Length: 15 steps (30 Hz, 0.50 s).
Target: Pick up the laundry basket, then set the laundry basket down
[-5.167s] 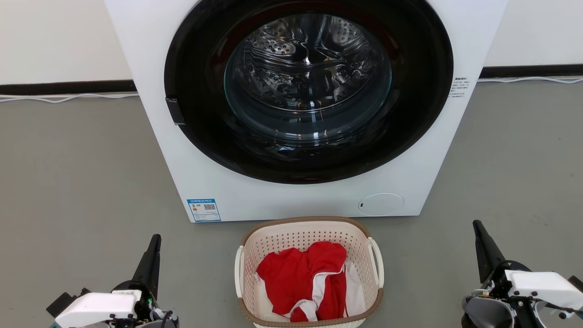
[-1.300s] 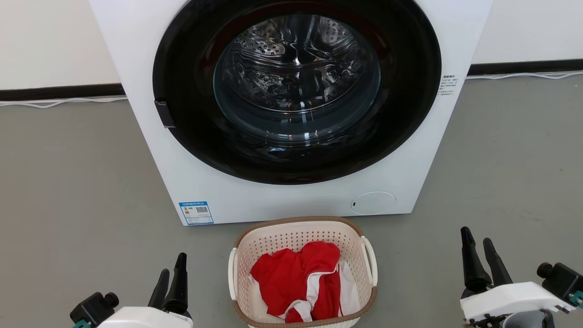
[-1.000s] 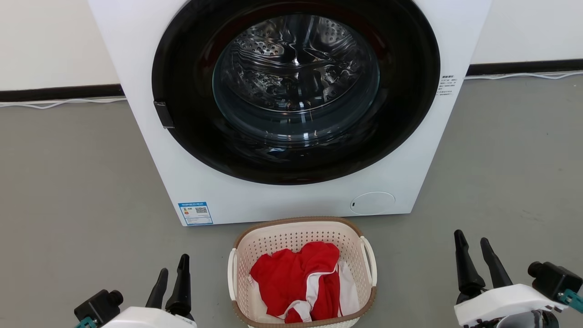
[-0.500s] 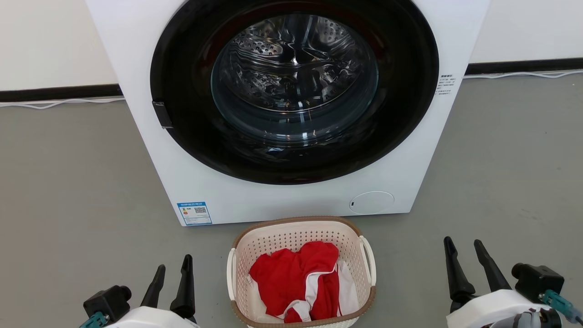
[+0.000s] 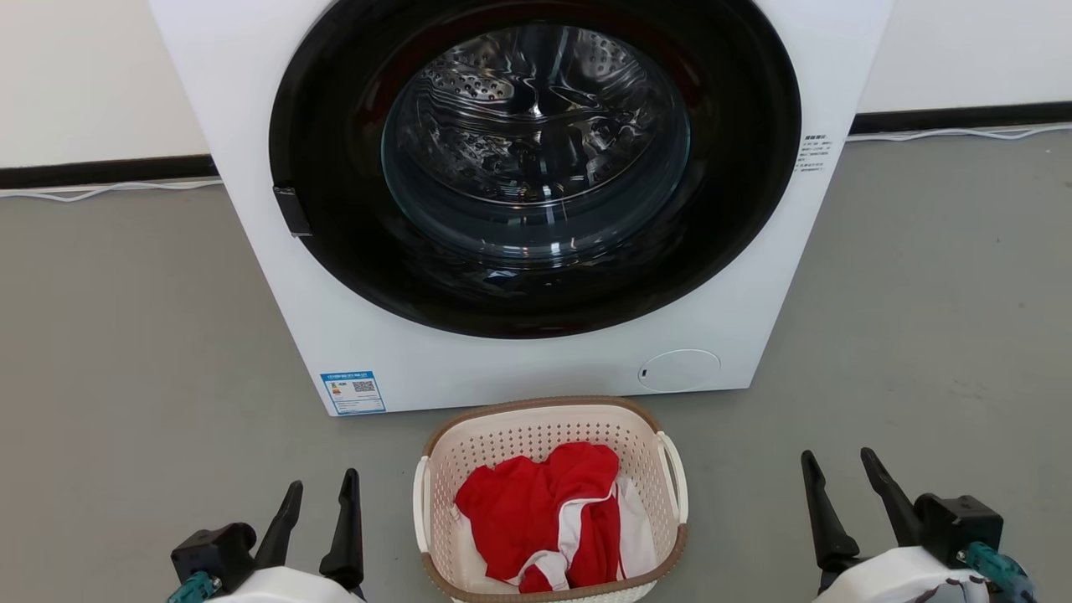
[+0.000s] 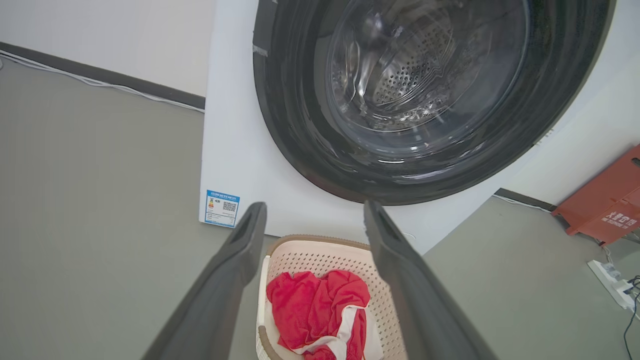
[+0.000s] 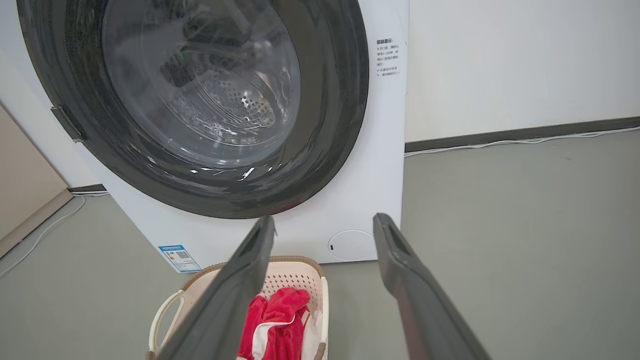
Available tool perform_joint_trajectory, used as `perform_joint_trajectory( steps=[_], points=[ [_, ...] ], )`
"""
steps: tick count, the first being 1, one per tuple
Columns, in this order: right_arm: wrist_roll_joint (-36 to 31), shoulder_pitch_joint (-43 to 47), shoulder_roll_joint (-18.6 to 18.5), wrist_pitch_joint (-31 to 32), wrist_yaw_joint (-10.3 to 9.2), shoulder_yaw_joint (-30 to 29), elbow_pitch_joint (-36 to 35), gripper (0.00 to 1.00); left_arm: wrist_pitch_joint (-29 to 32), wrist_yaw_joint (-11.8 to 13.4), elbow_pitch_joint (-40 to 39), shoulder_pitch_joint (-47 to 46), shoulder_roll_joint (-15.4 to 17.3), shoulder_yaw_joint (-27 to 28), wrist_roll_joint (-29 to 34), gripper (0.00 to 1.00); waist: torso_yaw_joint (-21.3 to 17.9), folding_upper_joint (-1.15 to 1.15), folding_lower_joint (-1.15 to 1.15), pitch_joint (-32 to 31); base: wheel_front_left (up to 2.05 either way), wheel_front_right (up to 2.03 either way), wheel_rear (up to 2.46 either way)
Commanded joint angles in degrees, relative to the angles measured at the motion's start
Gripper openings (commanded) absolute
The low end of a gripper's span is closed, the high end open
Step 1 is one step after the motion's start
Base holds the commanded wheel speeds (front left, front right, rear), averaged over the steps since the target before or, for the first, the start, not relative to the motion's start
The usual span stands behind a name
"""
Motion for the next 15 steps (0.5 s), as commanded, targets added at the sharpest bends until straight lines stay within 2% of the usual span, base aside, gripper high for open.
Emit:
perform_joint_trajectory(
  steps=[1, 10, 15],
  points=[
    [-1.9, -1.5, -0.8, -1.2, 0.38, 1.5, -1.1, 1.00, -1.0, 0.0, -1.1, -2.2, 0.6, 1.3, 1.8, 1.00, -0.1, 0.00, 0.00, 0.0, 0.00, 0.00, 0.00],
    [-8.3, -1.6, -0.7, -2.9, 0.42, 1.1, 0.6, 1.00, -2.6, 0.0, -0.4, -1.9, 0.7, 1.3, 7.9, 1.00, -0.6, 0.00, 0.00, -0.1, 0.00, 0.00, 0.00],
    [-7.8, -1.7, -0.4, -2.9, 0.42, 0.3, 1.1, 1.00, -2.6, -0.3, -0.2, -1.9, 0.7, 0.9, 7.5, 1.00, -0.6, 0.00, 0.00, -0.2, 0.00, 0.00, 0.00]
  ],
)
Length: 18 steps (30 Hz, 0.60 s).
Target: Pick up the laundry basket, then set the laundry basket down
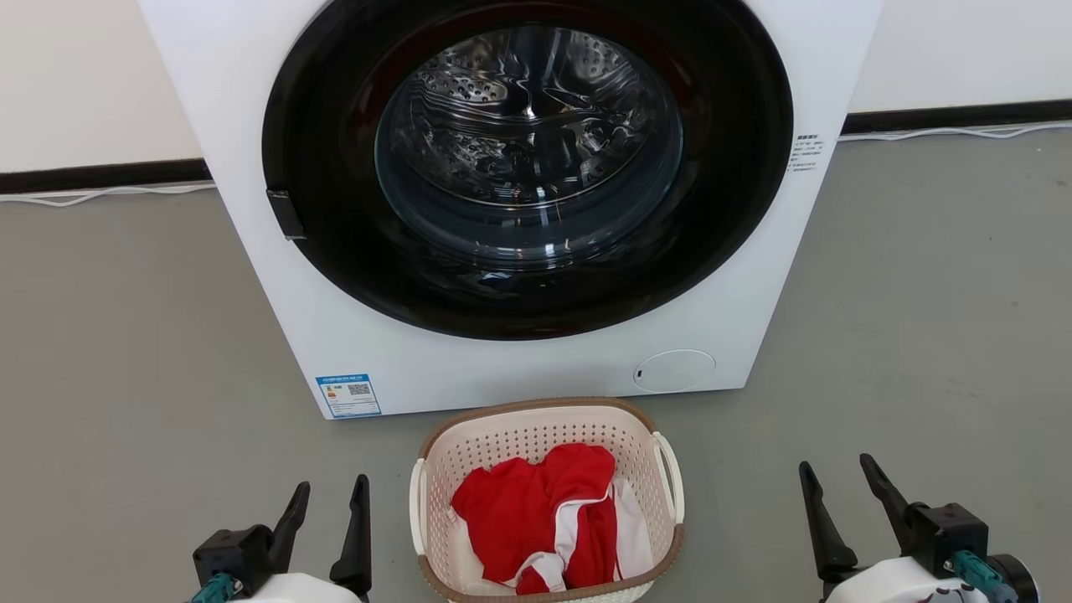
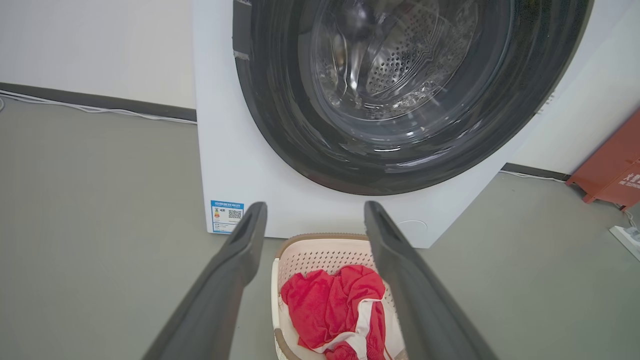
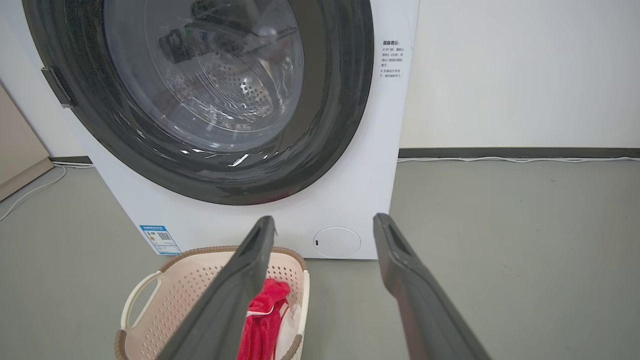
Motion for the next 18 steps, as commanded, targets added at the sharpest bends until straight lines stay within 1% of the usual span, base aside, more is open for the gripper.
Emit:
perform_joint_trajectory(
  steps=[1, 18],
  points=[
    [-0.1, -1.7, -0.5, -0.8, 0.36, 1.0, -1.0, 1.00, -0.8, -0.3, -1.1, -1.9, 0.6, 1.6, 0.3, 1.00, 0.0, 0.00, 0.00, 0.0, 0.00, 0.00, 0.00],
    [0.0, -2.1, -0.3, -0.8, 0.36, 0.4, -0.4, 1.00, -0.8, -0.4, -0.7, -2.3, 0.6, 1.5, 0.5, 1.00, 0.5, 0.00, 0.00, 0.6, 0.00, 0.00, 0.00]
  ],
)
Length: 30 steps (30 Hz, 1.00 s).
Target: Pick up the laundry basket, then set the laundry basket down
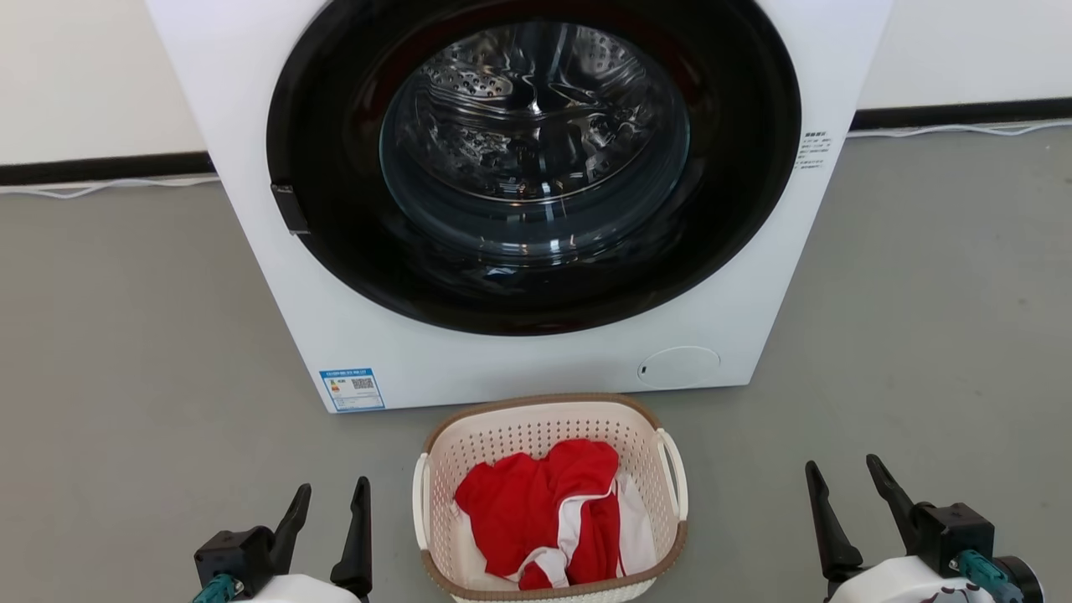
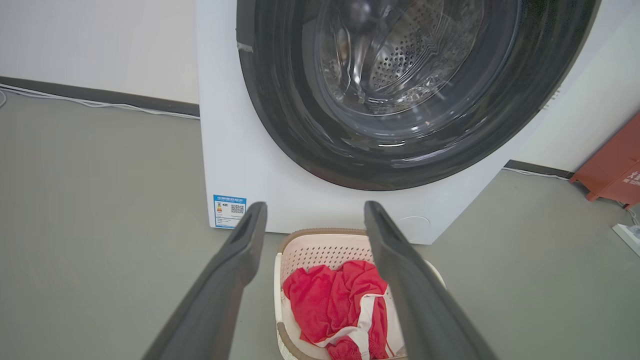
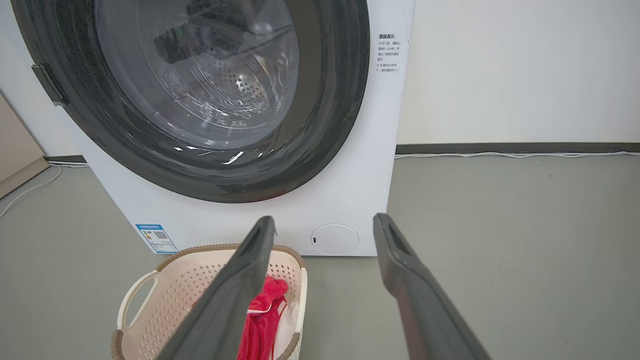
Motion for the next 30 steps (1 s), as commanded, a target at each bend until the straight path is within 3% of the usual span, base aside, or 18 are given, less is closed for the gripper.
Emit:
perform_joint_trajectory(
  steps=[1, 12, 30],
  points=[
    [0.0, -2.2, -0.3, -0.8, 0.36, 1.4, -0.8, 1.00, -0.8, -0.3, -1.0, -2.5, 0.6, 1.5, 0.4, 1.00, 0.2, 0.00, 0.00, 0.5, 0.00, 0.00, 0.00],
    [-0.2, -8.6, -0.1, -0.8, 0.36, 1.5, 4.6, 1.00, -0.8, -0.5, 2.5, -8.6, 0.6, 0.0, 0.8, 1.00, 1.1, 0.00, 0.00, 9.3, 0.00, 0.00, 0.00],
    [-3.3, -31.0, 0.1, -0.8, 0.36, 2.8, 20.7, 1.00, -0.8, 0.5, 18.4, -29.5, 0.6, -3.8, 2.4, 1.00, 2.3, 0.00, 0.00, 28.3, 0.00, 0.00, 0.00]
  ],
)
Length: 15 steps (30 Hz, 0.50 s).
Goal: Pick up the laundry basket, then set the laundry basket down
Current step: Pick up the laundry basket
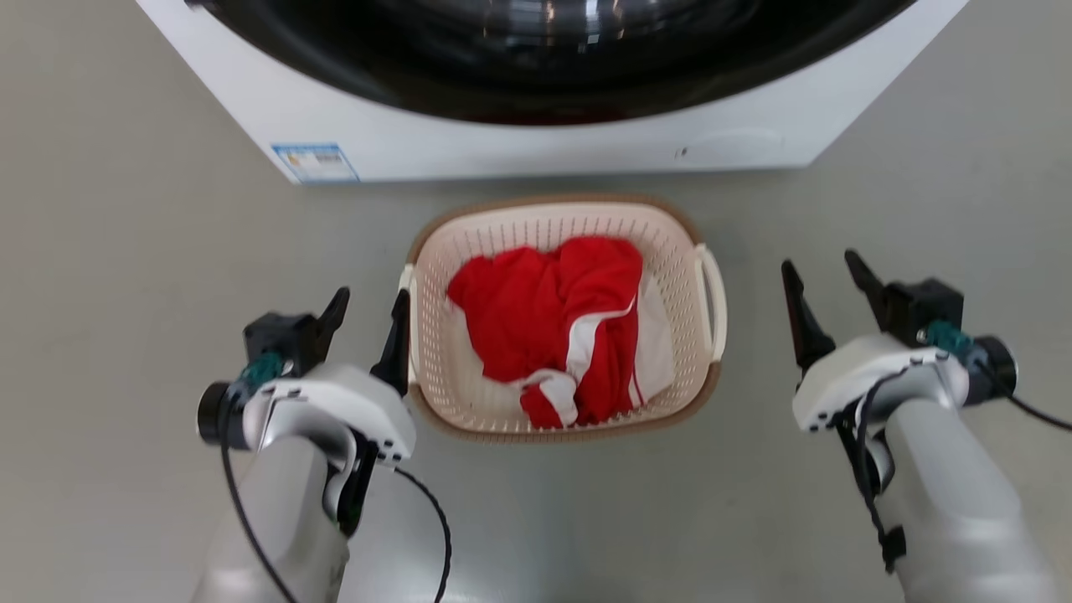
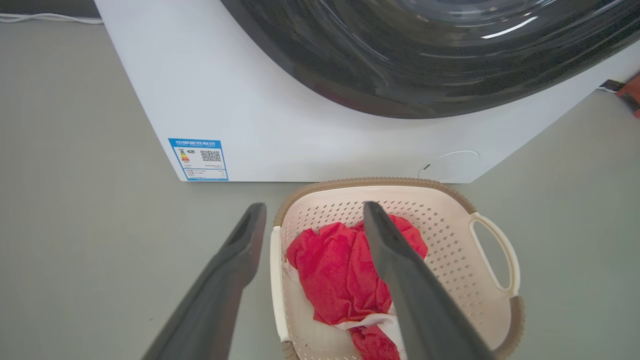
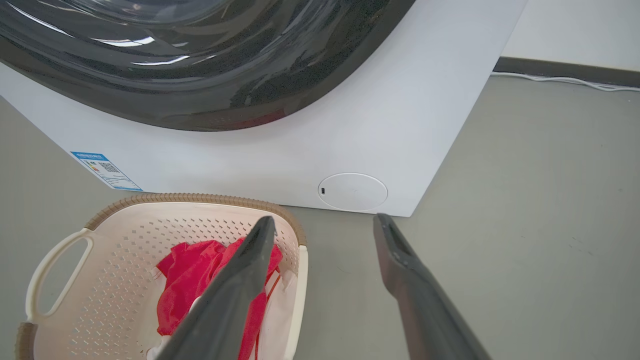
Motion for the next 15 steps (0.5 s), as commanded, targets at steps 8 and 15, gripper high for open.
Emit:
perform_joint_trajectory(
  steps=[8, 15],
  points=[
    [-1.2, -6.3, -0.2, -0.7, 0.35, 1.5, 4.2, 1.00, -0.3, 1.0, 9.6, -9.7, 0.9, -1.7, -2.2, 1.00, 1.1, 0.00, 0.00, 8.4, 0.00, 0.00, 0.00],
    [-2.0, -10.1, -0.3, -0.7, 0.35, 2.4, 9.5, 1.00, -0.3, 0.6, 14.0, -15.0, 0.9, -4.4, -4.9, 1.00, 2.1, 0.00, 0.00, 13.3, 0.00, 0.00, 0.00]
  ],
)
